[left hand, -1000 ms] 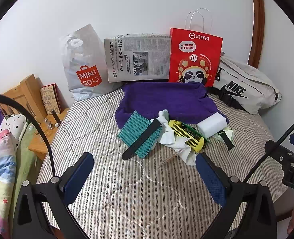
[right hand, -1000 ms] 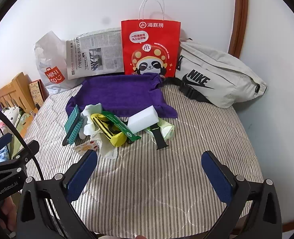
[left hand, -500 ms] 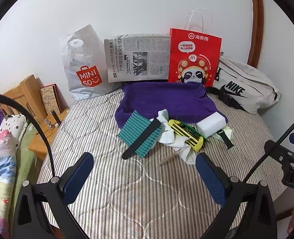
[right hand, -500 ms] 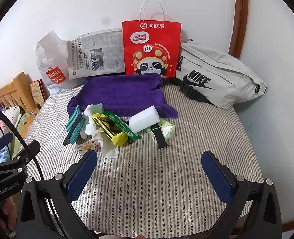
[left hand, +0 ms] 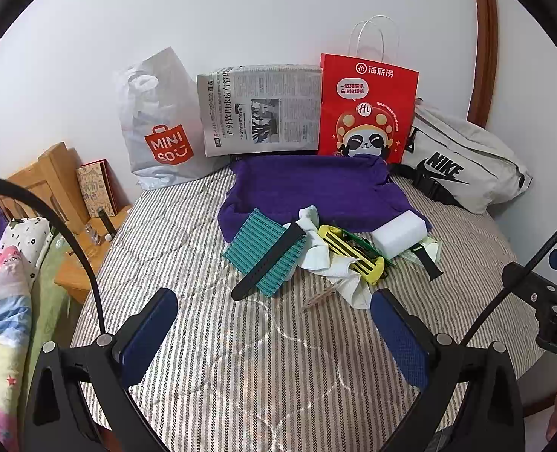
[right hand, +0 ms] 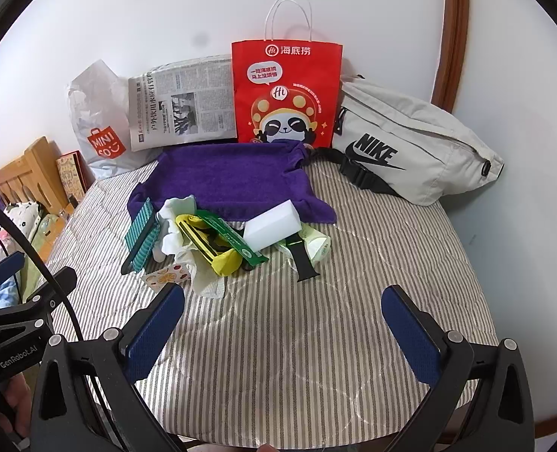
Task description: Organize soft objects
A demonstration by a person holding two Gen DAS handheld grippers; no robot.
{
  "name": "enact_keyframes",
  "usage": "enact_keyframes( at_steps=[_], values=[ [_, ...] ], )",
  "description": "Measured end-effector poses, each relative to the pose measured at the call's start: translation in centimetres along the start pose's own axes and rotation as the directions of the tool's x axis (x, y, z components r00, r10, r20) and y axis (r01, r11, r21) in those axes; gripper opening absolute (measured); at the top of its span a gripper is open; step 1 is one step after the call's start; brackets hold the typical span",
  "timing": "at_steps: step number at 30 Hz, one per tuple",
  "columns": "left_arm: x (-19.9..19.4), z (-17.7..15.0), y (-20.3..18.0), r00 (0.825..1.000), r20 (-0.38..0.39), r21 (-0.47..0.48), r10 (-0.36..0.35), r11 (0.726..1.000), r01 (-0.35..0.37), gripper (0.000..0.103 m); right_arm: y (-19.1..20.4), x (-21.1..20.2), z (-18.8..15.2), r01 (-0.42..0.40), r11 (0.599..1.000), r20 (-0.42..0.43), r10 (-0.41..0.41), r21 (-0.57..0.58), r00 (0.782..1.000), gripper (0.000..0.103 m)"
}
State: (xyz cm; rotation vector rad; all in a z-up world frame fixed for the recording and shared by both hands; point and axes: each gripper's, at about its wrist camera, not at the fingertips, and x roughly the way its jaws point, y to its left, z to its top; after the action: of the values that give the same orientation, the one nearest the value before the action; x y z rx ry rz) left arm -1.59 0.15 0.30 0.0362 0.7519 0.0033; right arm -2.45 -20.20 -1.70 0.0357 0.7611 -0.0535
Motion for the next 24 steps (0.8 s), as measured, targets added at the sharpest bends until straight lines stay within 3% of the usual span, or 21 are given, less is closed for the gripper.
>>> enact_keyframes(
  at_steps=[24],
  values=[
    [0.27, -0.15, 0.12, 1.000, -0.006, -0.005, -0.006, 1.000, 0.006, 0.103, 0.26, 0.54, -0.30, -0.015, 1.000, 0.002, 0.015, -0.009, 1.000, 0.103]
  ],
)
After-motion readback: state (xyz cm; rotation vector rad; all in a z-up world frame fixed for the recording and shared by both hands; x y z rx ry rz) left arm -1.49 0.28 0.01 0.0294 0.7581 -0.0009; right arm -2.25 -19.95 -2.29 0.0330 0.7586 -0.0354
